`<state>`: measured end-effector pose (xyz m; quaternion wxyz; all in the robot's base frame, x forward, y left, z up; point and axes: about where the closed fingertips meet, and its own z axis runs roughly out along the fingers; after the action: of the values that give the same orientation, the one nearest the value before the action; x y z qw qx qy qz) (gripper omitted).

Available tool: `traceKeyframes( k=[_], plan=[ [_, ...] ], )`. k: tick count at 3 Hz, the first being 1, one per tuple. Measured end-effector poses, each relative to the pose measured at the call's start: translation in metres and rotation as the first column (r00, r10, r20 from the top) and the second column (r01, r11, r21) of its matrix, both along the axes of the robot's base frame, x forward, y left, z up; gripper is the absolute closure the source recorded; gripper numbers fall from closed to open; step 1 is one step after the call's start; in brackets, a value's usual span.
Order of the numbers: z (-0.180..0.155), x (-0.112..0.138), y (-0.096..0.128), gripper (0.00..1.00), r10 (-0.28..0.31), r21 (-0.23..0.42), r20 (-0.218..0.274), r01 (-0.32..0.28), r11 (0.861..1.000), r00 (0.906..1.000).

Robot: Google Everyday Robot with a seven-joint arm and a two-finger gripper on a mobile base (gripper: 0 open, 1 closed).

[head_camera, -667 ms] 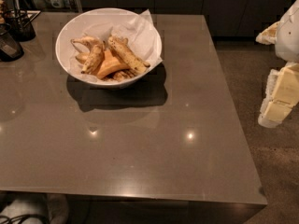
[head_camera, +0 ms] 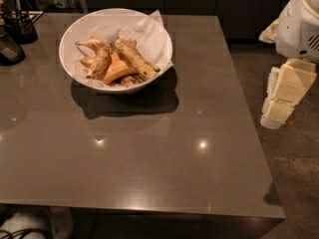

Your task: Pick banana from white bowl

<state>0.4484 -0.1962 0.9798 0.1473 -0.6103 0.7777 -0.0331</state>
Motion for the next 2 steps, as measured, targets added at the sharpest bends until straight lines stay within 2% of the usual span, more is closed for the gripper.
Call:
traceKeyframes(
  k=[1, 2],
  plan=[
    [-0.0029, 0.0034, 0.0345, 0.00, 0.111, -0.033, -0.032, -0.112, 0.993, 0.9933],
    [-0.0008, 0.0064, 0.0359, 0.00, 0.108, -0.027, -0.015, -0.108, 0.994, 0.9940]
  ],
)
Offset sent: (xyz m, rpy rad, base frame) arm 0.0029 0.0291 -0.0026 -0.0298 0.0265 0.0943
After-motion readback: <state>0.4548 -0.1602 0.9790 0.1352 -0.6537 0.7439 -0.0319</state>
